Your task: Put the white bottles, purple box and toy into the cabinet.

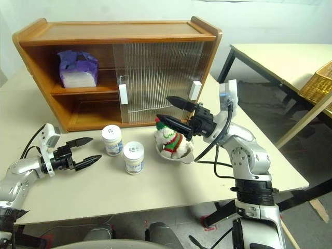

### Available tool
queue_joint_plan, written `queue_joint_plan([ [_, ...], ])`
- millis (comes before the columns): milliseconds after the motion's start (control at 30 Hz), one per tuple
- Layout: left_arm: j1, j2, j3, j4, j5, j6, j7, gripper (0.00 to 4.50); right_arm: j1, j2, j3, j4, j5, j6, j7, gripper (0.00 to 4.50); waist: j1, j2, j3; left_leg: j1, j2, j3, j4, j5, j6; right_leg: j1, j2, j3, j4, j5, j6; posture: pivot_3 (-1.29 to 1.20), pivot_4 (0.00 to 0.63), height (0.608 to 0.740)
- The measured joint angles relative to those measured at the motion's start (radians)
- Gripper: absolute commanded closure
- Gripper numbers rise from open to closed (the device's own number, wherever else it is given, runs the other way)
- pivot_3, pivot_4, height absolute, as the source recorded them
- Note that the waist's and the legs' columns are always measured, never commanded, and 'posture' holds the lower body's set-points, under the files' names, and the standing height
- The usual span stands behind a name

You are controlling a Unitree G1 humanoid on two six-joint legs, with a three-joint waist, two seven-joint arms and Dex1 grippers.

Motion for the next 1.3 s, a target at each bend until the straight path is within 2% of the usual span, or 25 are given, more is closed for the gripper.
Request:
queue_joint_plan([
  [500,-0.105,-0.114,-0.049,0.296,0.074,-0.185,-0.025,0.03,-0.001,-0.01,-0.002,-0.002,0.001,0.001,-0.001,0.0,-0.005,0.0,0.0,0.0,-0.002,0.002,0.001,0.001,0.002,0.002,0.002,0.0,-0.001,0.001,0.007,-0.08,0.0,0.74],
  [1167,-0.184,-0.178,-0.048,0.367,0.086,-0.23,-0.032,0.03,0.003,-0.011,-0.003,-0.004,0.001,0.001,-0.008,0.0,-0.011,0.0,0.0,0.0,-0.004,0.003,0.002,0.002,0.003,0.004,0.001,0.001,-0.002,0.002,0.011,-0.09,0.0,0.74],
  [1300,-0.191,-0.187,-0.049,0.377,0.089,-0.23,-0.034,0.94,0.005,-0.011,-0.003,-0.008,0.001,0.002,-0.01,0.0,-0.012,0.0,0.0,0.0,-0.004,0.003,0.003,0.002,0.003,0.004,0.001,0.001,-0.002,0.002,0.011,-0.09,0.0,0.74],
])
